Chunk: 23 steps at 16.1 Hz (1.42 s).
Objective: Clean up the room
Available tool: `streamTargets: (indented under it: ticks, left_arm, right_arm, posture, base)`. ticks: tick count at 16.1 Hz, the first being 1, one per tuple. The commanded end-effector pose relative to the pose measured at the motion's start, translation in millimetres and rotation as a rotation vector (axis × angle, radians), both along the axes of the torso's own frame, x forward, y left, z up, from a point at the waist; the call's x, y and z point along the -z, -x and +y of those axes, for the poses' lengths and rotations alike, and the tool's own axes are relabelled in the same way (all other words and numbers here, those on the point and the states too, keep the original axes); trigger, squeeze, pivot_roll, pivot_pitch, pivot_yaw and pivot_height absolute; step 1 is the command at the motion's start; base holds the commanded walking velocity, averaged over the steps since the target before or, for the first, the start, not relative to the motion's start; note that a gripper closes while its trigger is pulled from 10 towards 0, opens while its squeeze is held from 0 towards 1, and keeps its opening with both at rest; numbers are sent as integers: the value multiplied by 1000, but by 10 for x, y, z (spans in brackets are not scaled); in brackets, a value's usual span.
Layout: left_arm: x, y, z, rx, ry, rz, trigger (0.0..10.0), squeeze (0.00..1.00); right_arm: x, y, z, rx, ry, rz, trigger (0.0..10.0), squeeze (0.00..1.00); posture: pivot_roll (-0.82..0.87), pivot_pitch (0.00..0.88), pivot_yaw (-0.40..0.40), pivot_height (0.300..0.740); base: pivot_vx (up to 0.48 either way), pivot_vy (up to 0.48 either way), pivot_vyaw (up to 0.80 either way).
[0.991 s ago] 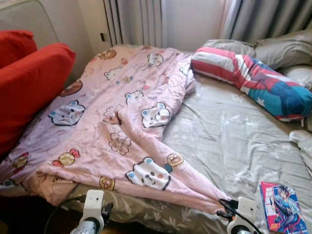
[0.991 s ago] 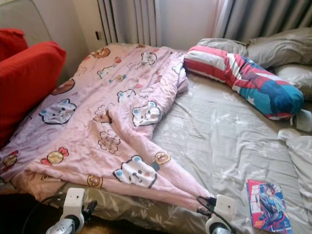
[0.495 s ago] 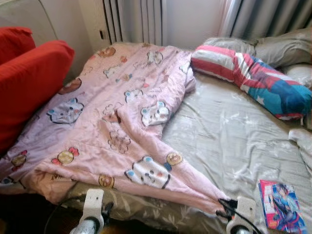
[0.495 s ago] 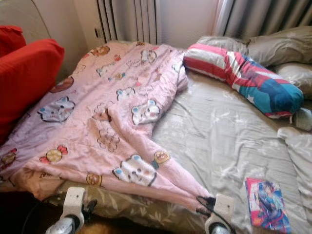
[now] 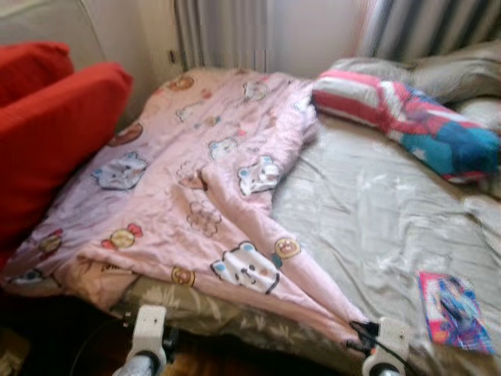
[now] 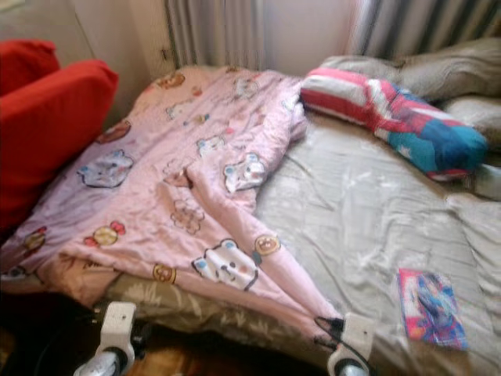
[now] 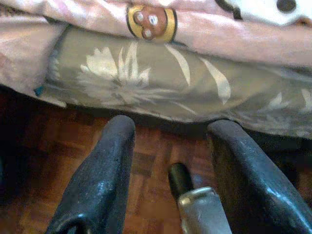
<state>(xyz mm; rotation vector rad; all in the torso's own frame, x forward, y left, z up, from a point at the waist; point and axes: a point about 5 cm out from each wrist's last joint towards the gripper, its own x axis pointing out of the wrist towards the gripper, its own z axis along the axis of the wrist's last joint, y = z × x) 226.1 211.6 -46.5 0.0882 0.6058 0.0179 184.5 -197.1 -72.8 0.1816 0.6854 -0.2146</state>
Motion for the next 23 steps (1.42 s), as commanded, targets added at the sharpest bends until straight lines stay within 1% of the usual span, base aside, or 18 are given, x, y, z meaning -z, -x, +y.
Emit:
streamTargets:
  ticks: [1, 3, 4, 5, 6, 8, 9, 10, 11, 12, 13, 15, 18, 19, 20, 21, 22, 23]
  left_arm:
    - [59, 82, -10, 9, -3, 34, 10000, 0]
    - [58, 81, -11, 10, -3, 35, 10000, 0]
    - [57, 78, -12, 13, -4, 35, 10000, 0]
    - [58, 78, -12, 14, -5, 36, 10000, 0]
    - [58, 79, -11, 16, -6, 37, 10000, 0]
    - [58, 80, -7, 19, -8, 38, 10000, 0]
    - [61, 88, 2, 21, -11, 41, 10000, 0]
    - [63, 92, 5, 22, -13, 43, 10000, 0]
    - [62, 91, 14, 25, -16, 46, 10000, 0]
    - [60, 88, 15, 27, -17, 46, 10000, 0]
    - [56, 79, 16, 29, -19, 46, 10000, 0]
    - [54, 72, 6, 33, -20, 47, 10000, 0]
    - [55, 68, -4, 34, -18, 47, 10000, 0]
    - [57, 70, -10, 35, -17, 48, 10000, 0]
    - [67, 78, -27, 40, -15, 54, 10000, 0]
    - [68, 78, -29, 44, -18, 55, 10000, 0]
    - [66, 75, -28, 45, -19, 55, 10000, 0]
    - [64, 73, -27, 46, -21, 54, 10000, 0]
  right_arm:
    - [77, 97, -13, -40, 25, 99, 10000, 0]
    - [133, 177, -19, -48, 36, 174, 10000, 0]
    - [192, 282, -21, -46, 35, 246, 10000, 0]
    - [227, 359, -28, -33, 35, 286, 10000, 0]
    - [285, 511, -53, 0, 42, 356, 10000, 0]
    - [332, 681, -102, 82, 40, 404, 10000, 0]
    - [375, 912, -211, 247, 21, 458, 10000, 0]
    - [387, 1051, -292, 342, 21, 483, 10000, 0]
    - [386, 1383, -495, 535, 44, 534, 10000, 0]
    - [371, 1559, -603, 629, 68, 562, 10000, 0]
    - [351, 1686, -687, 675, 95, 587, 10000, 0]
    - [332, 1765, -753, 651, 128, 603, 10000, 0]
    - [329, 1769, -759, 662, 132, 605, 10000, 0]
    - [335, 1780, -746, 660, 139, 630, 10000, 0]
    - [402, 1857, -563, 607, 101, 748, 10000, 0]
    - [437, 1884, -444, 568, 65, 783, 10000, 0]
    - [451, 1893, -389, 540, 54, 798, 10000, 0]
    - [470, 1876, -321, 519, 8, 787, 10000, 0]
  posture:
    - [31, 104, -6, 740]
    - [31, 105, -6, 740]
    - [28, 106, -6, 740]
    - [27, 106, -6, 740]
    - [27, 107, -4, 740]
    - [21, 108, 1, 740]
    - [20, 107, 1, 740]
    - [19, 108, 6, 740]
    - [10, 111, 9, 740]
    - [-2, 113, 10, 740]
    - [-7, 114, 12, 740]
    - [-8, 113, 10, 740]
    - [-14, 112, 8, 740]
    - [-14, 112, 8, 740]
    - [-13, 110, 10, 740]
    - [-13, 110, 10, 740]
    - [-8, 109, 10, 740]
    - [-8, 111, 10, 740]
  base:
    - [0, 0, 0]
    - [0, 0, 0]
    - [0, 0, 0]
    - [0, 0, 0]
    - [0, 0, 0]
    - [0, 0, 0]
    - [0, 0, 0]
    - [0, 0, 0]
    - [0, 0, 0]
    - [0, 0, 0]
    - [0, 0, 0]
    - [0, 0, 0]
    - [0, 0, 0]
    - [0, 0, 0]
    - [0, 0, 0]
    - [0, 0, 0]
    - [0, 0, 0]
    - [0, 0, 0]
